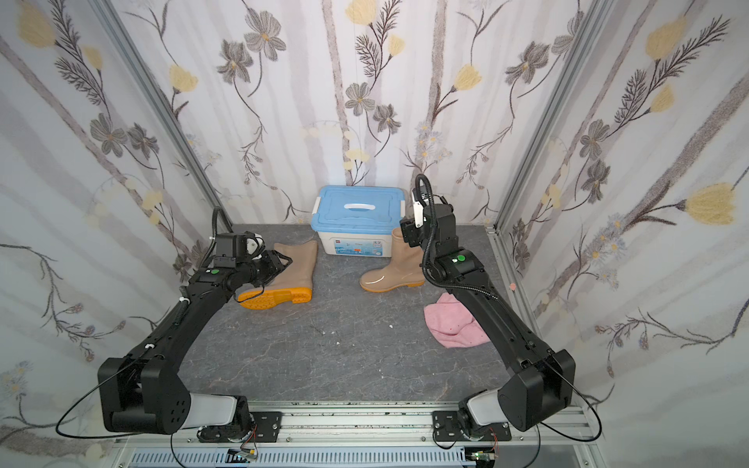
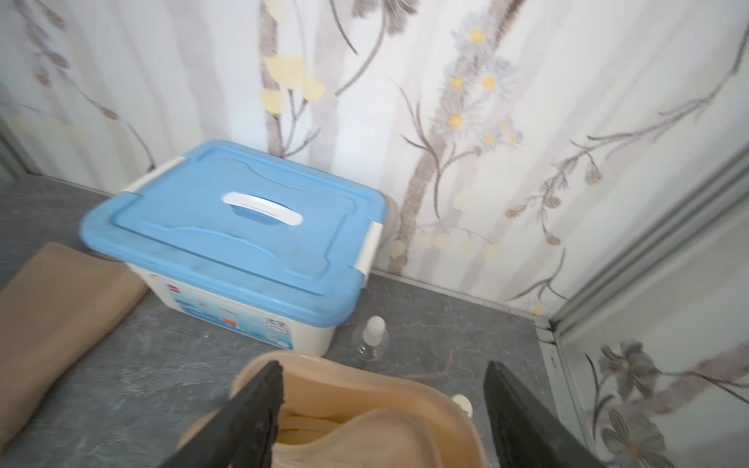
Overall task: Wipe the rubber boots with a cloth
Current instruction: Place the rubber boot at the center of the board, then move the rubber boot to the center of the board.
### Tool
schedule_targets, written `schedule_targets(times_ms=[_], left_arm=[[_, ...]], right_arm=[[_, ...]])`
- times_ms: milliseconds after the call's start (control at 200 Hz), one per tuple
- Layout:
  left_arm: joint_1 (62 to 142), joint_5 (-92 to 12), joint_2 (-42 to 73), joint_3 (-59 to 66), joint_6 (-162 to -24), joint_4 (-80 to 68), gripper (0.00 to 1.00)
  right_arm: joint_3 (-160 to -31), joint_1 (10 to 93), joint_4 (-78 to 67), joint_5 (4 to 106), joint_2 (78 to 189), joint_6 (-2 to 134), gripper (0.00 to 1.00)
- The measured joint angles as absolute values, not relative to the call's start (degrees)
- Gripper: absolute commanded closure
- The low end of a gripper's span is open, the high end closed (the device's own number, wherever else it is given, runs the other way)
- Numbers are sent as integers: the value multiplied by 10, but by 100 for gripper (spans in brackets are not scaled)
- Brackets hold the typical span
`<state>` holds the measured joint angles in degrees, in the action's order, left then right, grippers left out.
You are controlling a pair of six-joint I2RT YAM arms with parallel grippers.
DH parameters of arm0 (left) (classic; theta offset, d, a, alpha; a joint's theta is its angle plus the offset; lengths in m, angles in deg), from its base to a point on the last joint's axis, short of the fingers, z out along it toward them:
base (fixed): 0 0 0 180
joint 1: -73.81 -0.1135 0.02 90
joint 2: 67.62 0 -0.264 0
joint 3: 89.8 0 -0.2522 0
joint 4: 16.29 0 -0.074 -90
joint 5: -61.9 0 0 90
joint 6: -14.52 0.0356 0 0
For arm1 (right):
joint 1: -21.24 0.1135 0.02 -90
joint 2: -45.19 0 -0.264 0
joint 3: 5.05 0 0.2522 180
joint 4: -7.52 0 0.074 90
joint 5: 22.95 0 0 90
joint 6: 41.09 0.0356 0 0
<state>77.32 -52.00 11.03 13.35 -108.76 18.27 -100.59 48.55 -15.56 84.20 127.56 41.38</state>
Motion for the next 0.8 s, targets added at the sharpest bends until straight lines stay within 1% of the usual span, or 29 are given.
schedule_targets(times_ms=[85,160,275,395,570,804], left_arm=[[754,-514,110,149,-1098,181,50],[736,-506,106,167,-1108,179,50],[718,-497,99,176,-1119,179,50],[689,-473,102,180,-1120,180,49],[632,-426,143,208,-1136,171,49],[606,-398,250,189,-1145,98,50]], right_arm=[[-1069,524,-162,814,1331,426,23],[-1132,548,-174,775,1409,450,25],[-1240,575,-237,694,1543,503,27],[-1308,598,-292,625,1631,544,28],[-1325,621,-337,559,1678,569,28],[-1313,626,-365,522,1688,578,29]])
